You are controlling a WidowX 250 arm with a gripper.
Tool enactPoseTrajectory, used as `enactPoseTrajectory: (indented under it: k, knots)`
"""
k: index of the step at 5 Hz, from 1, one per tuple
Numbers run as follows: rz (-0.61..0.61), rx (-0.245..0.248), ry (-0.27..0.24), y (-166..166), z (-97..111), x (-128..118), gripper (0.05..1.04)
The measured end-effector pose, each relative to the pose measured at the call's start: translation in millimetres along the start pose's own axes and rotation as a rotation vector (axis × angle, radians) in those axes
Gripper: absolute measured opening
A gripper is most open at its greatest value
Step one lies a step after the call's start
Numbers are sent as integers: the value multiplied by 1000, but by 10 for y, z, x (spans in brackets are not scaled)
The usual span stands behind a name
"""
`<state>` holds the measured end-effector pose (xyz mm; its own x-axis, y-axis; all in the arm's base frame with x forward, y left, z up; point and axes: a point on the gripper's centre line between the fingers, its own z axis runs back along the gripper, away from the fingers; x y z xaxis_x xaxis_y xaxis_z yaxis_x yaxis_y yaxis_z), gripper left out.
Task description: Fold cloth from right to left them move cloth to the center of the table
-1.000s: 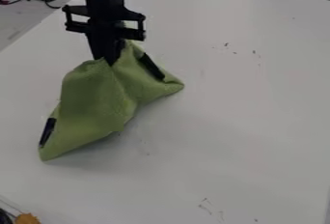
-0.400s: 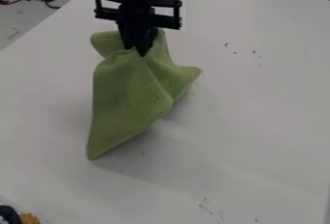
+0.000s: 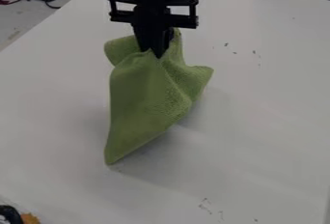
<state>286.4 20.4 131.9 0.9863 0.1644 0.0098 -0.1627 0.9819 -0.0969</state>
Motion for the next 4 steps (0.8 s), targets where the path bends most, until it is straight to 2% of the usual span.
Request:
enactPoseTrajectory:
  k: [1,2,3,4]
  knots:
    - [65,-71,-12,148,-15,11,86]
    - [139,-120,48,379,-206,27,86]
    - [206,-146,84,588,-362,35,86]
    - [229,-124,95,650,-386,34,119]
